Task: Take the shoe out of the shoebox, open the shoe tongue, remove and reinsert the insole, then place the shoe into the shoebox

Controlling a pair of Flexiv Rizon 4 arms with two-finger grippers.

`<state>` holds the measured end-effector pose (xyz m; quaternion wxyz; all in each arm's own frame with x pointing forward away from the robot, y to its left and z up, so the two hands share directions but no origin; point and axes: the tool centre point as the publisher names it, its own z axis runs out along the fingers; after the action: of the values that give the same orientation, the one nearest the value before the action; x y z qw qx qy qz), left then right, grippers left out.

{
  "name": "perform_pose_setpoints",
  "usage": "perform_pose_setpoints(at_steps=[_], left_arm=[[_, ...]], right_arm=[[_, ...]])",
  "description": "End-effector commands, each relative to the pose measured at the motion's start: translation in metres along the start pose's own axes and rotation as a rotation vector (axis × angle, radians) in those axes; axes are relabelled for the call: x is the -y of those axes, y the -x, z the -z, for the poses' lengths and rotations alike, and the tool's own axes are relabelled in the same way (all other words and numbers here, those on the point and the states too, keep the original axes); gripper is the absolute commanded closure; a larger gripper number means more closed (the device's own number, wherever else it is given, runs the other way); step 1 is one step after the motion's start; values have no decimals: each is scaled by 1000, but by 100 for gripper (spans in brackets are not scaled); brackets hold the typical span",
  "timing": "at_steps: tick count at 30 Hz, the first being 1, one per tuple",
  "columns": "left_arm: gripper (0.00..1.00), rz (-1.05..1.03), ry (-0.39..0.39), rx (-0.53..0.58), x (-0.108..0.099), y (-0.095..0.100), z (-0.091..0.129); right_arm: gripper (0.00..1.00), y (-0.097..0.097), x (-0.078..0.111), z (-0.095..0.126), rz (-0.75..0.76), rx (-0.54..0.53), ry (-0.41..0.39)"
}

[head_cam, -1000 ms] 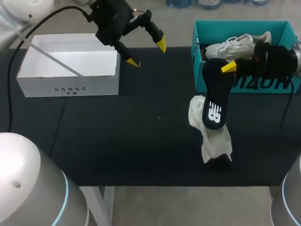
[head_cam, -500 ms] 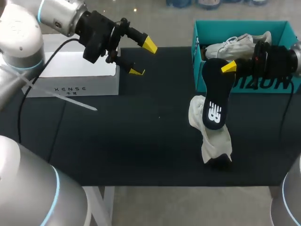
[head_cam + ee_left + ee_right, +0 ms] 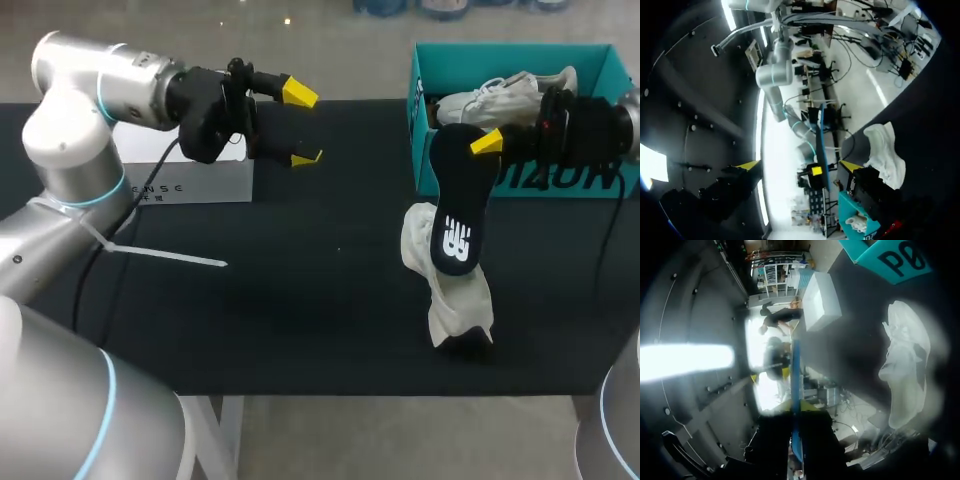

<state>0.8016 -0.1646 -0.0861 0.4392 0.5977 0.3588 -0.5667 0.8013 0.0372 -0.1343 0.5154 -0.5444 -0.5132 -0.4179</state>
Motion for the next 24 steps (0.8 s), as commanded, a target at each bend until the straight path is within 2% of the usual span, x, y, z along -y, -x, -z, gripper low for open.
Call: perform_pose_setpoints(at_steps=[1,10,14,24], left_arm=[[0,-89,117,66,19,-6,-25],[0,-168,216,94,28,-29,-79],[0,-178,244,72,21,-33,-100],[0,-88,309,-9,-3,-44,-138]], right_arm=[[100,0,0,-1,-1,3,0],[100,0,0,-1,-1,3,0],[100,0,0,-1,-1,3,0],[100,0,0,-1,-1,3,0]])
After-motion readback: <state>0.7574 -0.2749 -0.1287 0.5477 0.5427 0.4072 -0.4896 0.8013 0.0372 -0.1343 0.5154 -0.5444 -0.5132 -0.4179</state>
